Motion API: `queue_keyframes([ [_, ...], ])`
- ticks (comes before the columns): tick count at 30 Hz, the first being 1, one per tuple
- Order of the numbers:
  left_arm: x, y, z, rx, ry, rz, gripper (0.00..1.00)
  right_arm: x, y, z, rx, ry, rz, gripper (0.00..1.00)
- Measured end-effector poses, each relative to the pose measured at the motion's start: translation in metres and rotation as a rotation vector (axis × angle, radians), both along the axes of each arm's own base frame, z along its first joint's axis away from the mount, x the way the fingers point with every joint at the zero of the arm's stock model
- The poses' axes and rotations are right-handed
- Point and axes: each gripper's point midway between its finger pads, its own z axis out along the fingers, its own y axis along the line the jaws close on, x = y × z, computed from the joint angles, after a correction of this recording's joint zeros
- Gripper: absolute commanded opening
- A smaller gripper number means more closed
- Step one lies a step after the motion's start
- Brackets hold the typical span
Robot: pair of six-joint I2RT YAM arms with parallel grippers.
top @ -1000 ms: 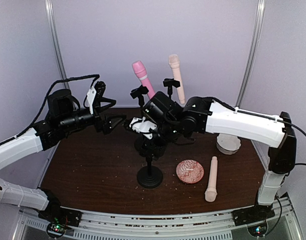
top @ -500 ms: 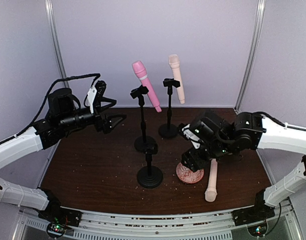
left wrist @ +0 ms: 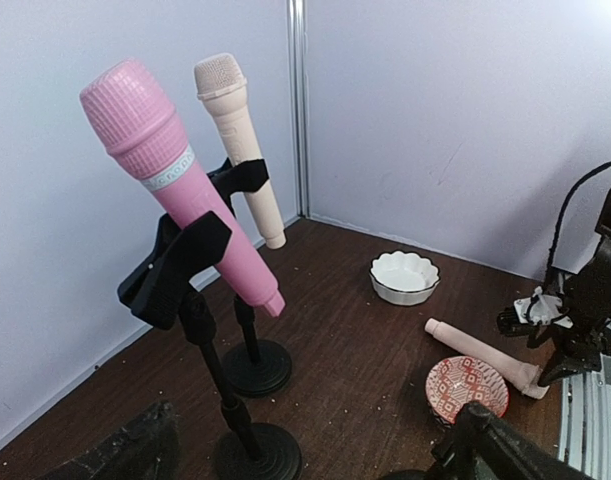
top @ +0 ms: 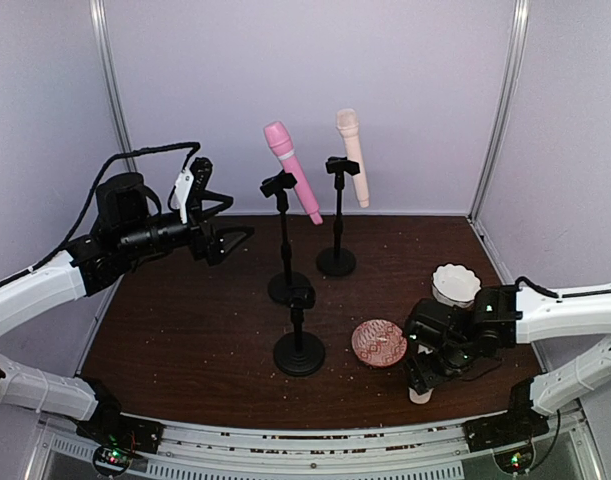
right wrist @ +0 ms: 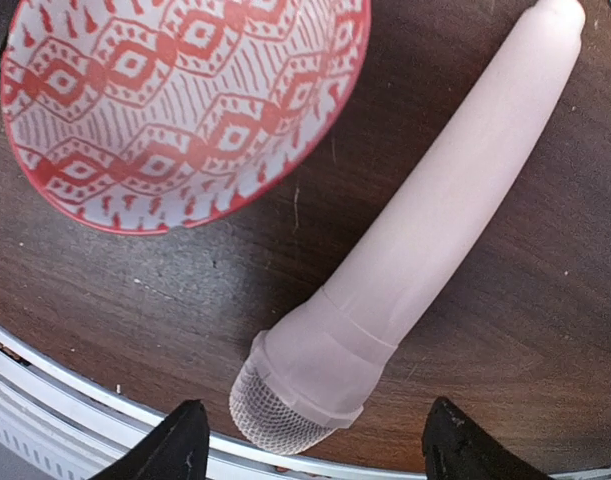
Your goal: Attach the microphones to the stand
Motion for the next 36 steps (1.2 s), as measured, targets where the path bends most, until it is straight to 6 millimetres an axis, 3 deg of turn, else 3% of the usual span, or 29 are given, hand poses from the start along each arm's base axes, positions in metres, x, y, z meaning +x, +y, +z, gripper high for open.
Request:
queue_keyframes([
  [17,-0.001,0.0,0.001,-0.001,-0.002,-0.001,0.98,0.003,-0.011,-0.049,0.114,0.137,-0.154,0.7],
  [27,-0.002,-0.001,0.001,-0.003,-0.001,-0.012,0.98,-0.001,-0.009,-0.055,0.142,0.161,-0.168,0.47],
  [31,-0.002,-0.001,0.001,-0.003,-0.001,-0.013,0.98,0.005,-0.02,-0.032,0.132,0.095,-0.201,0.43],
  [36,-0.003,-0.001,0.001,-0.006,0.003,-0.019,0.98,0.034,-0.006,0.059,0.305,-0.101,-0.212,0.36],
])
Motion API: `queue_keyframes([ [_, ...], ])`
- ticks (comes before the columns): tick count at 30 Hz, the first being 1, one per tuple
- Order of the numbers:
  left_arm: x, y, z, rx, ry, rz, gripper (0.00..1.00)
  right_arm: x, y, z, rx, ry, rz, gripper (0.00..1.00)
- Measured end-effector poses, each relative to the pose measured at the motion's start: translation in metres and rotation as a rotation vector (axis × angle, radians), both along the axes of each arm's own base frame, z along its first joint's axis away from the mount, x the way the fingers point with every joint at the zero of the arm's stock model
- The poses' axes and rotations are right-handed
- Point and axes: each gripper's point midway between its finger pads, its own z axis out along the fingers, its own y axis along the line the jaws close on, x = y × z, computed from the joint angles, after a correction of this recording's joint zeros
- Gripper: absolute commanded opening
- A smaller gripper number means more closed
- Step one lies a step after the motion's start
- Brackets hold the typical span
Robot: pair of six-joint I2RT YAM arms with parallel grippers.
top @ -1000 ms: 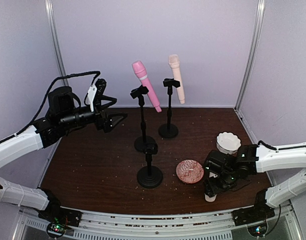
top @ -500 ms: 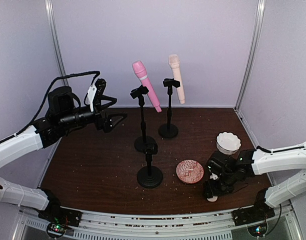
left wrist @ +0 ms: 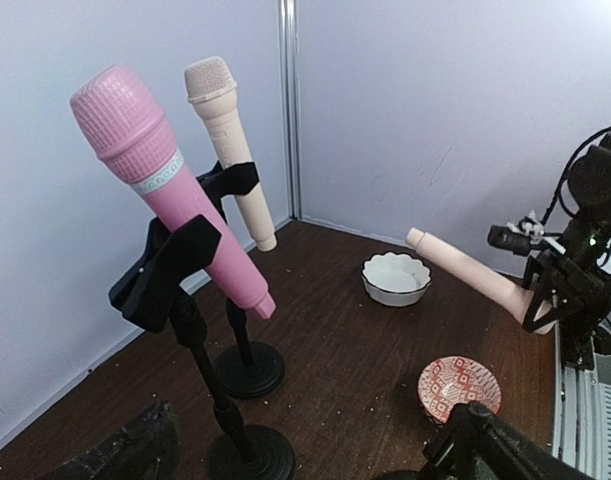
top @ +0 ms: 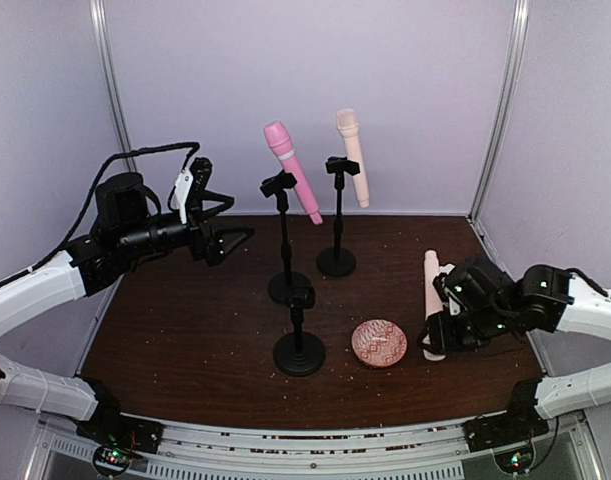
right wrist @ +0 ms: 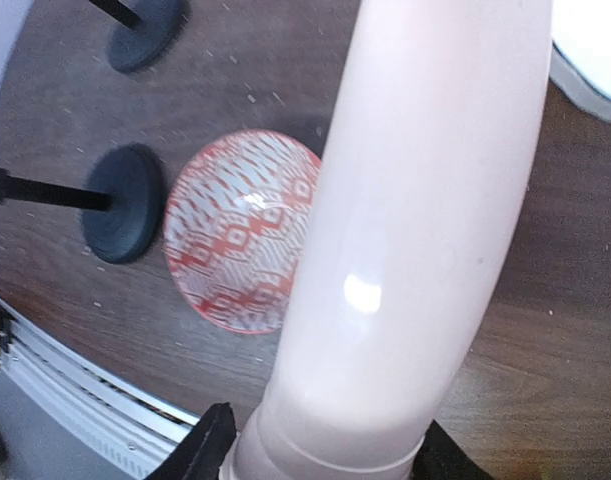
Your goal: Attach the microphones to the stand
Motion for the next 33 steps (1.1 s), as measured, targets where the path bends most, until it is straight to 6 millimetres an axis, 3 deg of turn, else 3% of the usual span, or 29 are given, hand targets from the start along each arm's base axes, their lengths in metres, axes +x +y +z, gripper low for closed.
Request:
queue_keyframes([
  [4,-0.006,-0.004,0.003,-0.021,0.017,-0.036,0.98,0.01,0.014,0.05,0.099,-0.105,0.03,0.35],
  [7,-0.026,-0.017,0.007,-0.027,0.006,-0.113,0.98,0.009,0.026,0.065,0.149,-0.158,0.099,0.34],
  [16,-0.135,-0.075,0.019,0.207,-0.303,-0.312,0.92,-0.011,0.071,0.109,0.298,-0.244,0.383,0.33],
  [22,-0.171,-0.077,0.008,0.385,-0.46,-0.362,0.83,-0.052,0.087,0.117,0.396,-0.212,0.59,0.33],
  [27,-0.2,-0.09,0.013,0.537,-0.583,-0.414,0.74,-0.091,0.092,0.125,0.491,-0.175,0.742,0.33],
  [30,-0.207,-0.106,0.012,0.635,-0.646,-0.422,0.73,-0.108,0.094,0.126,0.505,-0.153,0.822,0.32],
  [33,-0.21,-0.117,-0.005,0.754,-0.702,-0.422,0.69,-0.12,0.098,0.116,0.477,-0.114,0.879,0.33],
])
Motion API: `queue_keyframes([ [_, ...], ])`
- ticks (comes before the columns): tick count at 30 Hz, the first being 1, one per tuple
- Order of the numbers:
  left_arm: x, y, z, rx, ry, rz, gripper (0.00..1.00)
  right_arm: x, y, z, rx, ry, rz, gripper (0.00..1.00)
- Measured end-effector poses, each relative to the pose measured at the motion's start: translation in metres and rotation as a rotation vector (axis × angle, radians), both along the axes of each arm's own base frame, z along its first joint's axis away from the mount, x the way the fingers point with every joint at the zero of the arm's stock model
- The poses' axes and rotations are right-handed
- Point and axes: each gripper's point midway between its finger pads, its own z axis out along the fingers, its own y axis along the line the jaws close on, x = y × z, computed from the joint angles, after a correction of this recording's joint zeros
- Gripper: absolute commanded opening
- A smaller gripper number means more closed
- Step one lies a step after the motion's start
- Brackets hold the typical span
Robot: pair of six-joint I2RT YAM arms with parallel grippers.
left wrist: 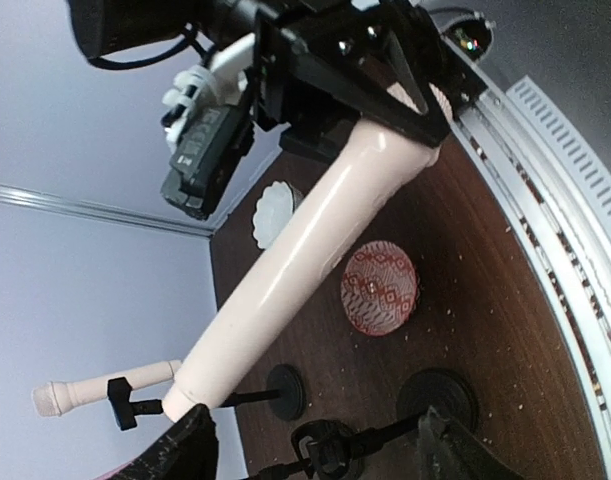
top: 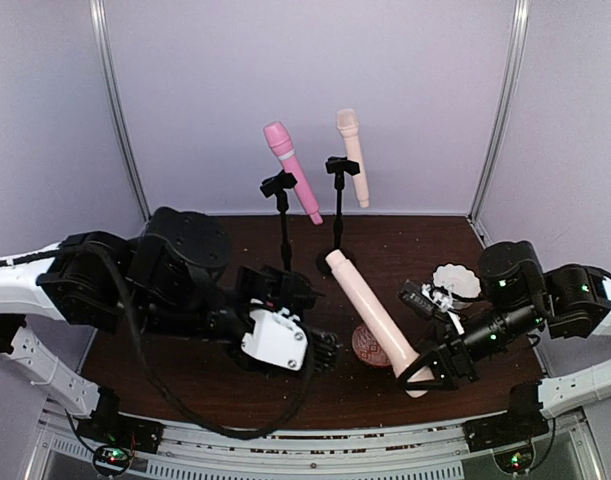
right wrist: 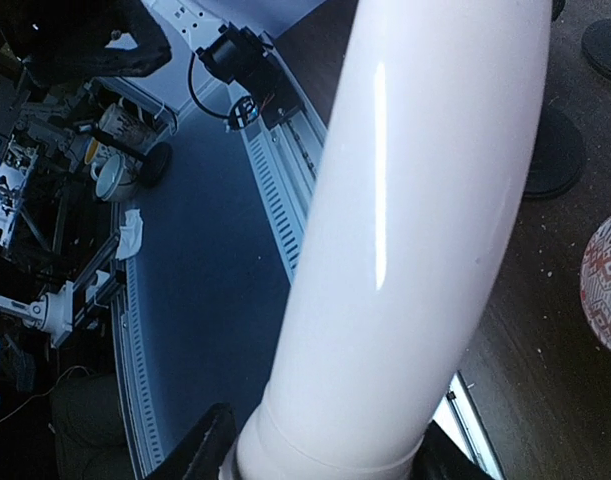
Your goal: Attach the microphones to the stand
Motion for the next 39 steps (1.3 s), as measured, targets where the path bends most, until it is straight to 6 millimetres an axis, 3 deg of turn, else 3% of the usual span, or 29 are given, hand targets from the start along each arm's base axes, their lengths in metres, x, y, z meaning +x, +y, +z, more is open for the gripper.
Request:
queue_keyframes([
  [6,-0.001,-0.011,-0.035,0.186,-0.177,0.015,0.68,-0.026,0.001,-0.016,-0.066,0.017,0.1,0.33],
  [11,0.004,-0.019,-0.044,0.261,-0.271,0.026,0.66,-0.045,0.001,-0.017,-0.061,0.035,0.159,0.33],
  [20,0.02,-0.037,-0.073,0.39,-0.409,0.066,0.38,-0.055,-0.001,-0.027,-0.097,0.067,0.186,0.35],
  [23,0.022,-0.039,-0.073,0.394,-0.428,0.069,0.3,-0.056,0.0,-0.03,-0.105,0.073,0.191,0.51],
  [28,0.022,-0.035,-0.078,0.393,-0.427,0.068,0.21,-0.054,-0.001,-0.028,-0.096,0.054,0.188,0.97],
  [31,0.024,-0.03,-0.081,0.359,-0.368,0.1,0.17,-0.049,-0.003,-0.022,-0.083,0.009,0.179,1.0],
  [34,0.027,-0.021,-0.089,0.309,-0.266,0.152,0.14,-0.04,-0.003,-0.003,-0.038,-0.075,0.158,1.0],
  [39,0.026,-0.006,-0.123,0.21,0.011,0.243,0.07,-0.003,-0.003,0.033,0.033,-0.274,0.009,1.0],
])
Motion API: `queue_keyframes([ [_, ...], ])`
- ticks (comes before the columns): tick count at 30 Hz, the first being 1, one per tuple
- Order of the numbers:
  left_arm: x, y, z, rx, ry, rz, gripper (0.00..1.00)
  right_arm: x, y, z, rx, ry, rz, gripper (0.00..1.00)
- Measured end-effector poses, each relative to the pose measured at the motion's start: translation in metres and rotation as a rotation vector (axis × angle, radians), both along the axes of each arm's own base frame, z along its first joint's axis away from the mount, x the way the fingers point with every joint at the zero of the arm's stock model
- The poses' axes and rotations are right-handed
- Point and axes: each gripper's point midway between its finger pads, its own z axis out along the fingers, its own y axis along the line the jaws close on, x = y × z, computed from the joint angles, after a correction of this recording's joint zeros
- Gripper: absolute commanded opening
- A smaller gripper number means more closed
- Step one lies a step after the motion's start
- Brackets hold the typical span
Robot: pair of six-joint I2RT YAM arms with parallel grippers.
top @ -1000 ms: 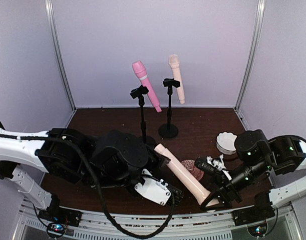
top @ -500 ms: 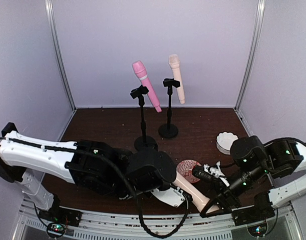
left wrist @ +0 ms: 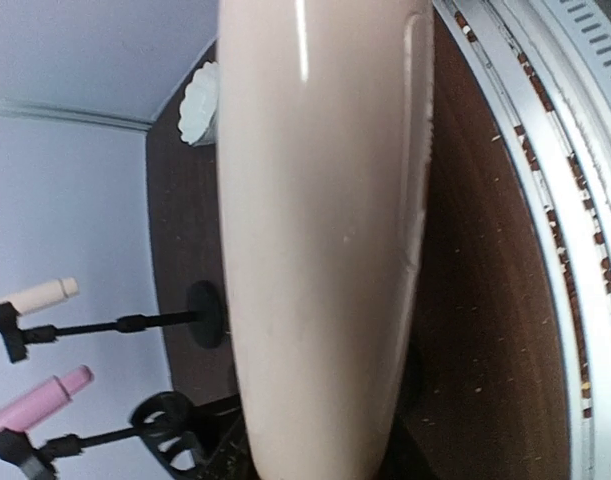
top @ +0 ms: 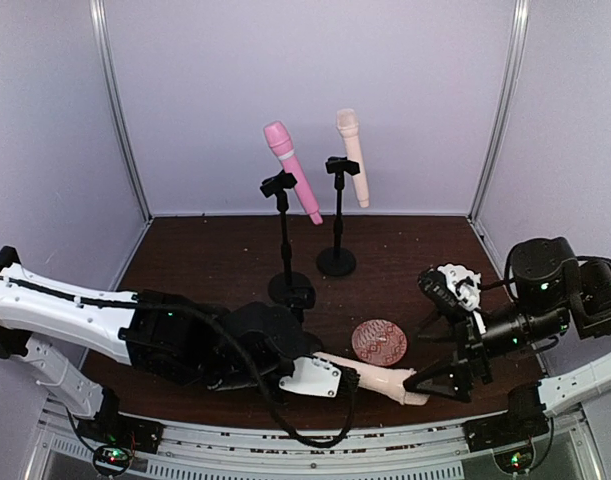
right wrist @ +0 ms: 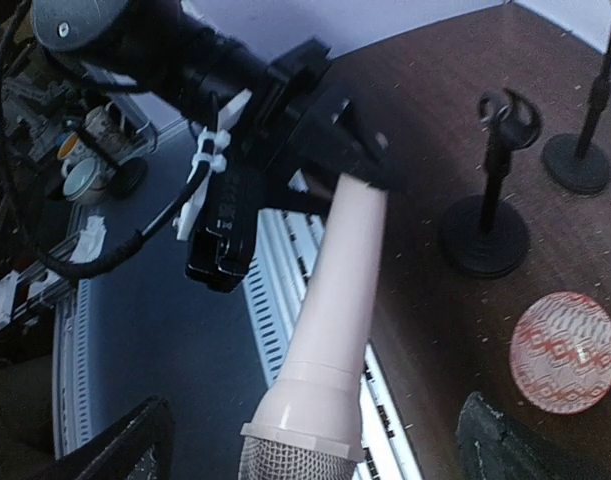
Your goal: Attach the microphones to the stand
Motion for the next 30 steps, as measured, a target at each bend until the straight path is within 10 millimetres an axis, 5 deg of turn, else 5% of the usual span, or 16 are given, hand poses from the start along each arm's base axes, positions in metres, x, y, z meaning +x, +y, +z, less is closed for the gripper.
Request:
queue_keyframes([
  [4,-0.005,0.003,-0.017,-0.135,0.256,0.075,0.05,0.023,-0.01,0.028,0.104,-0.126,-0.101,0.97],
  [11,-0.016,-0.004,-0.028,-0.326,0.608,0.107,0.04,0.024,-0.02,0.073,0.273,-0.289,-0.073,0.9],
  [22,-0.03,-0.016,-0.021,-0.429,0.811,0.053,0.04,0.018,0.029,0.019,0.099,-0.261,0.066,0.79],
  [30,-0.034,-0.015,-0.02,-0.441,0.832,0.031,0.04,0.016,0.035,0.021,0.117,-0.252,0.081,0.58],
])
